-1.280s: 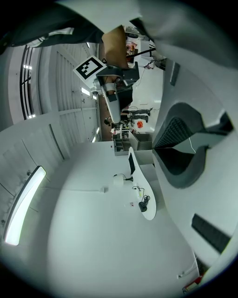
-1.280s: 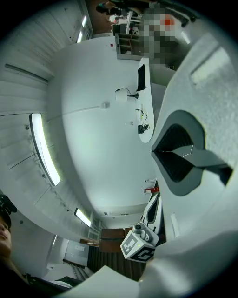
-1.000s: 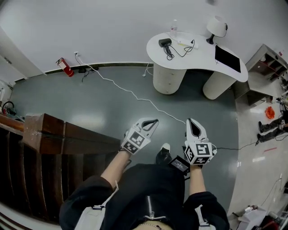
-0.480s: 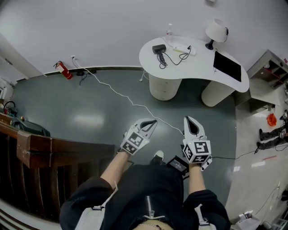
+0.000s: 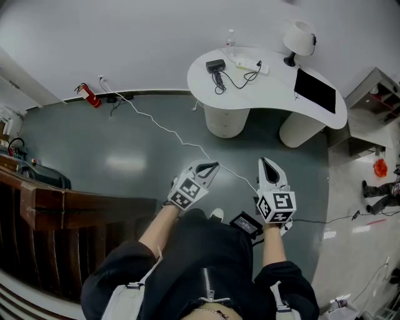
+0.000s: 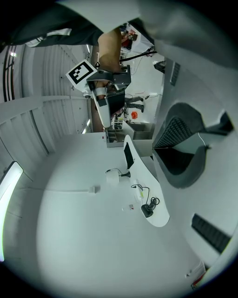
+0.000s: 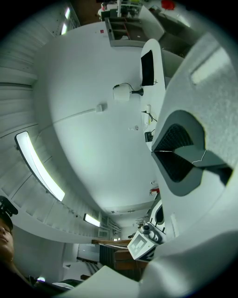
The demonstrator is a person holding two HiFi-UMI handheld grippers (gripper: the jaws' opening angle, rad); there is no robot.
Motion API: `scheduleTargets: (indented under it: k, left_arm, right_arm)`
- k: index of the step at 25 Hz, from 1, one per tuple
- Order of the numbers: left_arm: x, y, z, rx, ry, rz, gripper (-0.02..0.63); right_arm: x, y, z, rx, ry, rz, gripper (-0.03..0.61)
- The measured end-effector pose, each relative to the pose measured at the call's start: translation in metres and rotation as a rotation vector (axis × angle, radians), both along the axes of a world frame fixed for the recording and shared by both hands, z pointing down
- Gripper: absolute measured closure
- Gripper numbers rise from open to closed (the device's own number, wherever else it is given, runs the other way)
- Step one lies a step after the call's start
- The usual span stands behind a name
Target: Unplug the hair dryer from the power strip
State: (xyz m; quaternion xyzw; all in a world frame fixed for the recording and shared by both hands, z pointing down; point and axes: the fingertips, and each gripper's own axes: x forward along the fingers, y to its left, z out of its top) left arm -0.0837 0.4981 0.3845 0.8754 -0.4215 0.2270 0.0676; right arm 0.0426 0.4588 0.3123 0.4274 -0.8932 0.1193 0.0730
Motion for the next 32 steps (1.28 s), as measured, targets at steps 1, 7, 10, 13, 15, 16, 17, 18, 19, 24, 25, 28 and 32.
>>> scheduleTargets:
  k: [1,7,10,13,15,16,17,18,19,24,25,28,32]
  left_arm:
    - [0.001,-0.003,0.000,0.000,-0.003,0.000,0.603]
    - [0.007,-0.025,-0.002,-0.008,-0.008,0.000,0.603]
    - [0.012,-0.037,0.002,-0.010,-0.003,0.008,0.601]
    - [0.015,-0.055,0.005,-0.008,0.001,0.020,0.603]
    - [0.019,-0.070,0.006,-0.005,0.007,0.031,0.603]
    - [0.020,-0.078,0.008,-0.006,0.009,0.037,0.603]
    - [0.021,-0.087,0.010,-0.007,0.010,0.044,0.601]
    - [0.022,-0.097,0.011,-0.008,0.011,0.050,0.603]
    - [0.021,-0.109,0.012,-0.008,0.013,0.056,0.601]
    - [0.013,-0.171,0.016,-0.011,0.035,0.069,0.601]
    - [0.011,-0.185,0.017,-0.012,0.038,0.073,0.601]
    - [0.000,-0.224,0.020,-0.016,0.044,0.081,0.603]
    - [-0.021,-0.278,0.025,-0.025,0.038,0.079,0.601]
  right_arm:
    - [0.002,-0.002,0.000,-0.001,-0.005,0.001,0.574]
    - [0.003,-0.016,0.003,-0.016,-0.008,-0.015,0.574]
    - [0.007,-0.024,0.008,-0.018,-0.007,-0.007,0.574]
    - [0.010,-0.039,0.008,-0.017,-0.006,0.003,0.574]
    - [0.011,-0.051,0.008,-0.011,-0.002,0.007,0.574]
    - [0.011,-0.057,0.009,-0.010,-0.001,0.010,0.574]
    - [0.012,-0.065,0.010,-0.010,0.001,0.015,0.574]
    - [0.011,-0.075,0.011,-0.012,0.003,0.020,0.574]
    - [0.010,-0.086,0.012,-0.013,0.004,0.025,0.574]
    - [-0.005,-0.142,0.015,-0.019,0.019,0.020,0.574]
    - [-0.009,-0.154,0.016,-0.021,0.027,0.016,0.574]
    - [-0.023,-0.194,0.018,-0.029,0.049,0.006,0.574]
    - [-0.040,-0.247,0.015,-0.025,0.063,-0.002,0.573]
